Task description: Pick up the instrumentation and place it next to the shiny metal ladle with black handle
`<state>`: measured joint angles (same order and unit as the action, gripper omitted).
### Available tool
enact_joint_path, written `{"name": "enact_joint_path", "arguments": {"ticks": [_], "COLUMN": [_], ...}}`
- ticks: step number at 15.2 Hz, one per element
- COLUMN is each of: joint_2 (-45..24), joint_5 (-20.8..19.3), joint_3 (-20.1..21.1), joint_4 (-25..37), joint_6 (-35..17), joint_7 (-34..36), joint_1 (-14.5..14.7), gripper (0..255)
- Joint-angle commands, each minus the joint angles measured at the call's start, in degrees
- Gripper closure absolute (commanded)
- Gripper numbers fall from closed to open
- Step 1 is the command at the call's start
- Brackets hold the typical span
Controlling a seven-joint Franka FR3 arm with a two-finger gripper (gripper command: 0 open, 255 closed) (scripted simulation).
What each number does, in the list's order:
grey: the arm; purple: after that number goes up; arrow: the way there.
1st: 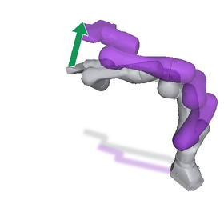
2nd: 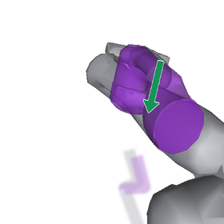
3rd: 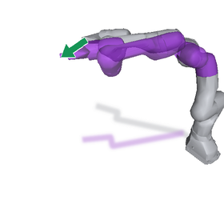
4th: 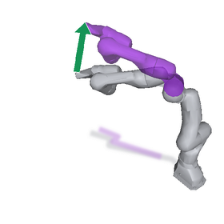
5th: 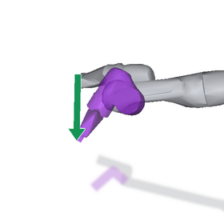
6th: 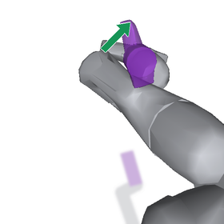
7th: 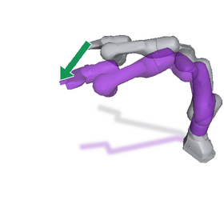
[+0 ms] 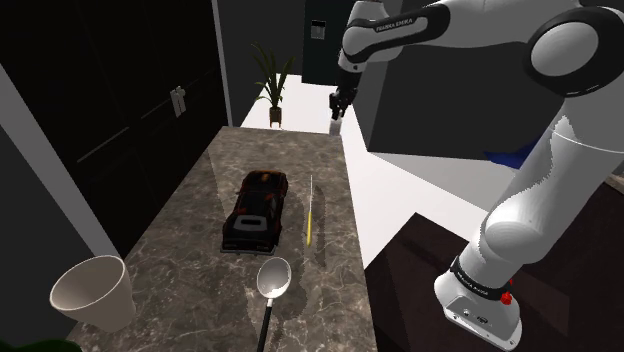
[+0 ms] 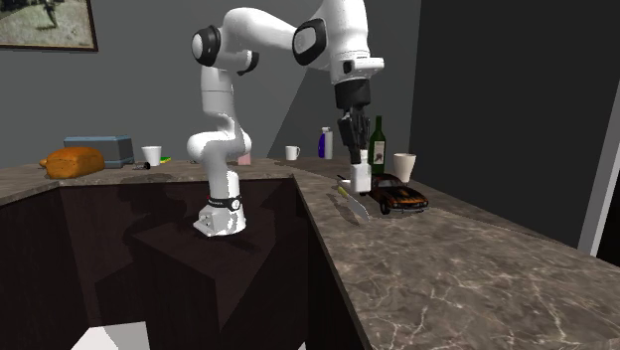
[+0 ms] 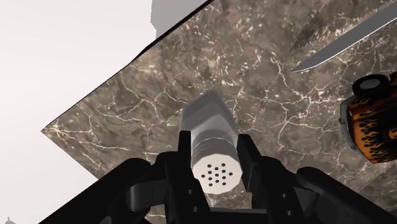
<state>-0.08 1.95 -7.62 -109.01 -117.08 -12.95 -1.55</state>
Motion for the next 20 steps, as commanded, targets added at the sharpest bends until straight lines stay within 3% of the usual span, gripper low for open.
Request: {"name": "enact_joint_path", "arguments": {"ticks": [1, 3, 12, 20], "joint_2": [0.3, 0.41, 15.03, 25.72], "joint_5": [-0.06, -0.1, -2.12, -0.93], "joint_3": [-0.02, -0.02, 5.52, 12.07], "joint_4": [1.09, 1.93, -14.15, -23.85], "joint_6": [1.41, 2.37, 0.7, 1.7], "joint_7": [0.02, 0.06, 10.33, 19.7], "joint_1": [-0.02, -0.02, 3.95, 7.54], "gripper": [255, 255, 255, 255]}}
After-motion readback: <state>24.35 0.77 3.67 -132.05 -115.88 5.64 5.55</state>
